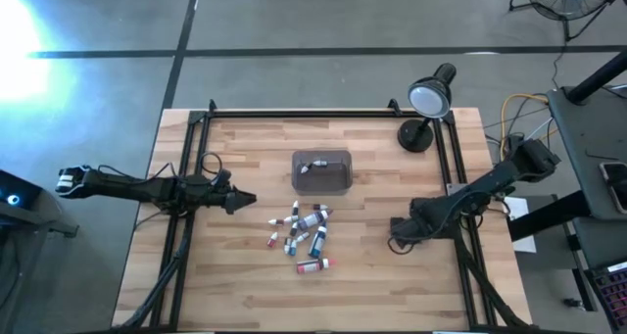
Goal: Pick & Place food coloring
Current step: Put the large black food coloring bottle into the bin
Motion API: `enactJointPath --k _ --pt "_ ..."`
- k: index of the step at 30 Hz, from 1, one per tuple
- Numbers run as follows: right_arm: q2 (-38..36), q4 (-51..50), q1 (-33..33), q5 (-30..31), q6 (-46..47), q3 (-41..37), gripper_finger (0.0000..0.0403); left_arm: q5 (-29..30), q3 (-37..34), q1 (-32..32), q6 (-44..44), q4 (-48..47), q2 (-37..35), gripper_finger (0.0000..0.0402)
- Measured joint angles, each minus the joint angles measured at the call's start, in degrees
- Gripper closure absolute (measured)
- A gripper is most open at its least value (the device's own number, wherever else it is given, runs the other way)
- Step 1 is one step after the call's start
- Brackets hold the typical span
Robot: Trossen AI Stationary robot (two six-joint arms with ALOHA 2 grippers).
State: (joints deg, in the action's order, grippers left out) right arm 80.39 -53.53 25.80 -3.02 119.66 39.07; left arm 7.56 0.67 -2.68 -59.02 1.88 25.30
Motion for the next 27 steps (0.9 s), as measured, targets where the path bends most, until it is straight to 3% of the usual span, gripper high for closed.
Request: enactJointPath --k 7,13,19,27 --pt "-0.71 -6.58 -2.36 4.7 3.17 -0.27 0.0082 1.16 0.0 0.09 -0.99 0.06 0.04 0.0271" --pt "-0.79 -3.87 -8.93 5.92 0.72 -4.39 0.0072 1.52 0.0 1.41 -1.05 0.08 0.04 0.0271" --pt "-3.56 -0.26 -12.83 4.91 0.01 -7.33 0.0105 1.54 0.0 2.32 -1.63 0.05 0.04 0.0271" --pt "-6.41 -2.62 -13.16 7.29 0.08 -8.89 0.0202 2.66 0.0 2.6 -0.97 0.01 0.49 0.0271"
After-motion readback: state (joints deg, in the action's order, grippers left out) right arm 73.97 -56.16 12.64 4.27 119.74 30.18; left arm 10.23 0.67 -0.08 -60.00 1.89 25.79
